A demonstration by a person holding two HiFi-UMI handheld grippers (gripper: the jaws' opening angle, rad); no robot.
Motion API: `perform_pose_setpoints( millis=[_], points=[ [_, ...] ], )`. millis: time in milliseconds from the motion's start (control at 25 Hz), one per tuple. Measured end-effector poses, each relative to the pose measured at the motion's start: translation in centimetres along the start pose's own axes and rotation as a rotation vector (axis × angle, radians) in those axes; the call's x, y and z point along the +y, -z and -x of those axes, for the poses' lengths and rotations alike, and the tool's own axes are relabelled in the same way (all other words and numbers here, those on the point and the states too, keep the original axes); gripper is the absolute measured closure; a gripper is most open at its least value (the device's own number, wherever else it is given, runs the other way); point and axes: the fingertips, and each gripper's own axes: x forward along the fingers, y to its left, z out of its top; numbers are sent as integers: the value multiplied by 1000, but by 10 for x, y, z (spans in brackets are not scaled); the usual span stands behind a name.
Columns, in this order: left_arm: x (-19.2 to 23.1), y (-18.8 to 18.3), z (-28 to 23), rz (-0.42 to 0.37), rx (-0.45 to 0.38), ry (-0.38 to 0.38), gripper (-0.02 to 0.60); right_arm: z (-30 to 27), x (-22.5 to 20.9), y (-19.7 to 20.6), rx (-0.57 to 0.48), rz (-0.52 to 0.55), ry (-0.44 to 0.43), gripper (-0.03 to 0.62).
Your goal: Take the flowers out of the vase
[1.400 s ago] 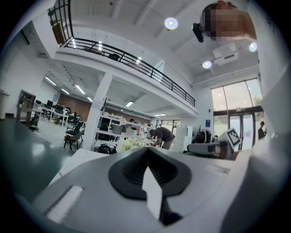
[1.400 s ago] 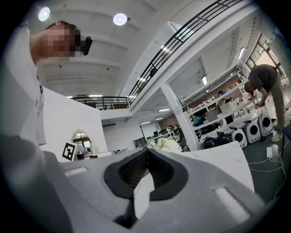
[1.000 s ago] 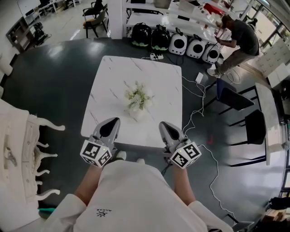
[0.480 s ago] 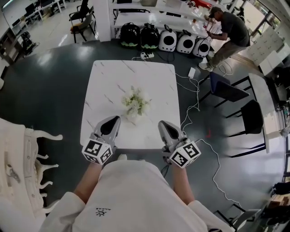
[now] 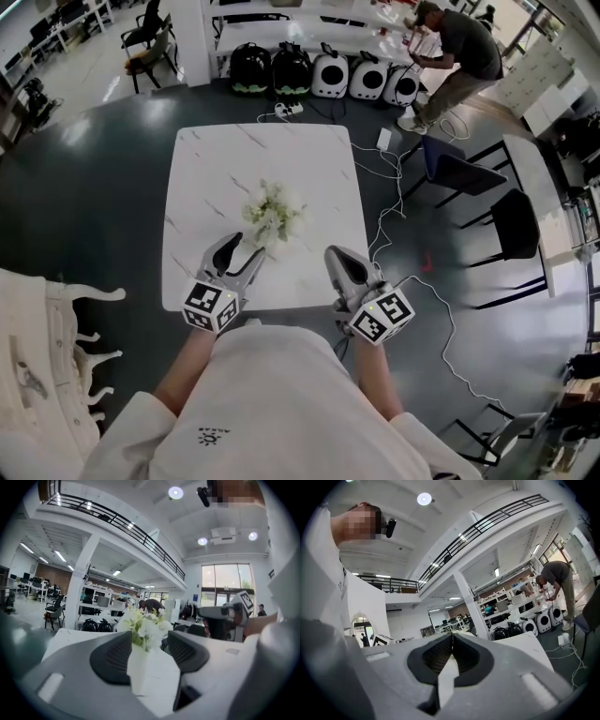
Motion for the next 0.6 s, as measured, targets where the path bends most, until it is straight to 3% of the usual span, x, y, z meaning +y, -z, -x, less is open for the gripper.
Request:
perform_pose_setpoints(
  millis=[80,200,600],
  points=[
    [2,6,-9,0,22,9,318,1,-3,0,0,2,11,592],
    [3,14,-21,0,45,21,264,5,-7,-1,-2,5,33,592],
    [3,20,-47,11,53,24,245,17,-17,-7,-5,23,89,592]
  ],
)
